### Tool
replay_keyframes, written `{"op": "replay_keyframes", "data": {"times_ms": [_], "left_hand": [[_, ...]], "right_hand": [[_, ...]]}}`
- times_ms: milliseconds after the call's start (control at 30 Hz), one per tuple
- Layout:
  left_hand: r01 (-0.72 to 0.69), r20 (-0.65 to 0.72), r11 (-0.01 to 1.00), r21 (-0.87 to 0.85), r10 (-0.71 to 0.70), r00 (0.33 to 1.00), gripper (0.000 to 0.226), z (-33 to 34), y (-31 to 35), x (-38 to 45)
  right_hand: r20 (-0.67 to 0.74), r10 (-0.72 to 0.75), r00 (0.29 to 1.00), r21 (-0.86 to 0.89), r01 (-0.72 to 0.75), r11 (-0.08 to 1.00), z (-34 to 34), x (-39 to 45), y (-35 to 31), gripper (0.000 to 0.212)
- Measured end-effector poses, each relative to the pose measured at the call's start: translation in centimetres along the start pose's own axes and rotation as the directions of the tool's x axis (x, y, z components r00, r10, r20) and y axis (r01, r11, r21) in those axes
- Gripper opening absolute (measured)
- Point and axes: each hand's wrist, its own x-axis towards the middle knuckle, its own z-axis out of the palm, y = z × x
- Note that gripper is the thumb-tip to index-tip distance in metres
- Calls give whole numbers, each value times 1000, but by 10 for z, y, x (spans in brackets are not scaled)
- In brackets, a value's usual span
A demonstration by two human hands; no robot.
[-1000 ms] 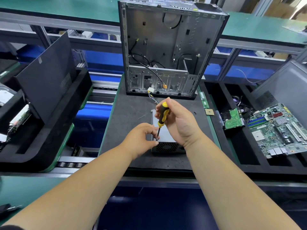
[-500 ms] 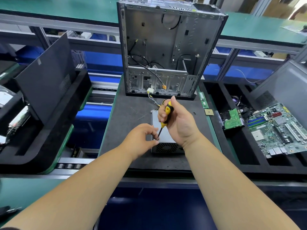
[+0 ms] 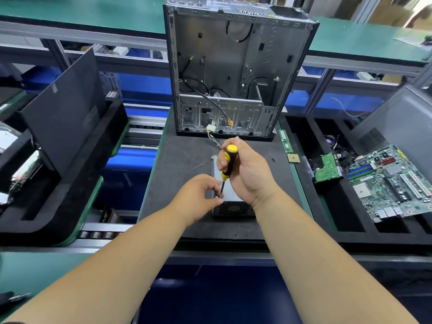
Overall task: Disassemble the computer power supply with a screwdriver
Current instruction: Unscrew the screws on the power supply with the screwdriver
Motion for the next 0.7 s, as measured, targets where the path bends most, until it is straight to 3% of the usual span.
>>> {"op": "replay_keyframes", "data": {"times_ms": [167,367,700], "left_hand": [[8,-9,999,-33,-8,1000,21,1,-1,0],[5,-14,999,-32,-6,1000,31,3,-3,0],[10,13,1000,3,-10,1000,21,-1,1,-2]], "right_hand": [[-16,-17,1000,62,18,998,-5,2,0,51],[30,-69,997,-22,70,997,-16,-3,-2,24],[-10,-19,1000,-2,19,1000,-13,-2,-6,32]]}}
